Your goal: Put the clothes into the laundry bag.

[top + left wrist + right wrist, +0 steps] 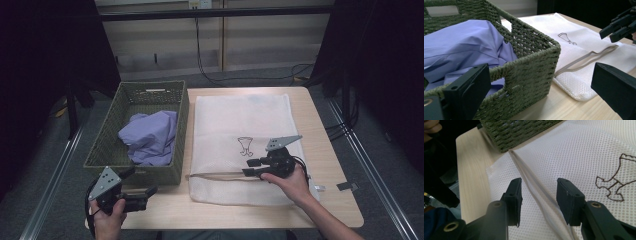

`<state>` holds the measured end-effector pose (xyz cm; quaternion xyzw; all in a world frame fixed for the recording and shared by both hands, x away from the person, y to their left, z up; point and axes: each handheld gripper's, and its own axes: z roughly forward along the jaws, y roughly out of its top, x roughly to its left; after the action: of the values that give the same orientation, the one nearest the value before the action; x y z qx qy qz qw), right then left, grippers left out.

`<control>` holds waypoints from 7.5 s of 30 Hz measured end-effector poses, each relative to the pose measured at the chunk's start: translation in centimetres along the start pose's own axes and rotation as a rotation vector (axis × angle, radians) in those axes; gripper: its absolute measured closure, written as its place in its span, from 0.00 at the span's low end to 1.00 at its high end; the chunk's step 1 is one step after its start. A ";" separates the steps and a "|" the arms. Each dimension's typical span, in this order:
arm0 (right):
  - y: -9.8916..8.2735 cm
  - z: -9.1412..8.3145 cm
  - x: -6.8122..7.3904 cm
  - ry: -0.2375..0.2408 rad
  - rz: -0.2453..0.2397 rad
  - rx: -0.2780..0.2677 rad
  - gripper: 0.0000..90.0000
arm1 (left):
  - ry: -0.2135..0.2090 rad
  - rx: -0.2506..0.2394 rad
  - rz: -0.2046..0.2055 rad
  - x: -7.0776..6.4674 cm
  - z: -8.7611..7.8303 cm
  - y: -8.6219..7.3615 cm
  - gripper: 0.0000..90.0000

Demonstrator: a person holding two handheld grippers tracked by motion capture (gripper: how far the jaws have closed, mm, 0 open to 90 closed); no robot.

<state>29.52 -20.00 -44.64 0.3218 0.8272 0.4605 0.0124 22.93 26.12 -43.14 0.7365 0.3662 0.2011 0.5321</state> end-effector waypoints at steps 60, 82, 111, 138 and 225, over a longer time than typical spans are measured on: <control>-3.9 4.1 -2.8 -0.116 -0.070 0.066 0.88 | 0.006 0.017 0.015 0.1 0.3 -0.1 0.03; -3.0 3.4 -3.2 -0.121 0.037 0.037 0.97 | 0.002 0.005 0.022 0.4 0.2 -0.1 0.03; -1.3 0.5 -2.5 -0.111 0.042 -0.122 0.98 | 0.005 0.006 0.034 0.0 0.1 0.0 0.03; 1.1 -1.9 -1.9 -0.125 0.060 -0.248 0.98 | 0.033 -0.015 0.027 0.4 -0.2 0.2 0.03; 5.7 -1.5 -2.1 -0.144 0.038 -0.324 0.99 | 0.058 0.176 0.019 7.7 7.3 8.0 0.15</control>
<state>33.67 -20.18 -39.99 0.3635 0.7329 0.5636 0.1146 35.52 25.94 -38.93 0.7777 0.3906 0.1946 0.4525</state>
